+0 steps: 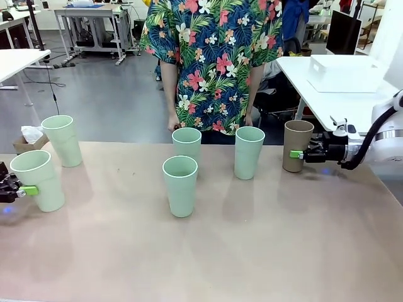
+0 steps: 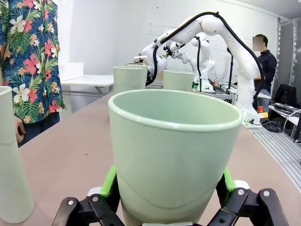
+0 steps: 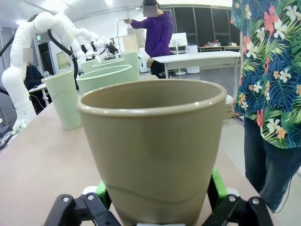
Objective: Stack the cups and store them in the basket.
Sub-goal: Pick up two Reusable plastic cups , one in each hand.
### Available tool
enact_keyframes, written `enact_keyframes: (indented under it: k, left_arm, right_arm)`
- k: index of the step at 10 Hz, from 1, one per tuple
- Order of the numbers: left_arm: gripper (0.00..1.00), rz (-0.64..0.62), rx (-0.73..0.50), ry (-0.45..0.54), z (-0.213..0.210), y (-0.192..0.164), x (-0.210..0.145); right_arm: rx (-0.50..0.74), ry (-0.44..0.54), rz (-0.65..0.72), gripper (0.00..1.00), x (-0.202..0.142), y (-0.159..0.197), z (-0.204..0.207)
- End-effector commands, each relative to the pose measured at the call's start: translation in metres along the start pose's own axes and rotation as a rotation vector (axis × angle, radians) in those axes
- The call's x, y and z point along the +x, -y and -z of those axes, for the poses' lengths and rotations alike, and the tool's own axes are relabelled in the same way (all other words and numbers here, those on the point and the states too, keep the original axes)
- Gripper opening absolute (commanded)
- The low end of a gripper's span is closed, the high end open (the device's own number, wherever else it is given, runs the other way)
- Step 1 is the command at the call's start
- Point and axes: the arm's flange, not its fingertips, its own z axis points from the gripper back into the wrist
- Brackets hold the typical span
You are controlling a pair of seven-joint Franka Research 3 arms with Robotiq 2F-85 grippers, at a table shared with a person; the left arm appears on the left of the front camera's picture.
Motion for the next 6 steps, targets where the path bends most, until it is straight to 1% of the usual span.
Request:
enact_keyframes:
  k: [1,6]
  left_arm:
    - [1.0,0.005,0.019,0.025,0.0023,0.0081,0.0089]
    - [1.0,-0.005,0.017,0.041,0.0011,0.01,0.0124]
  right_arm:
    - [0.009,0.013,0.025,1.0,0.0072,0.006,0.0025]
    - [0.022,0.014,0.031,1.0,0.0117,0.0082,0.0009]
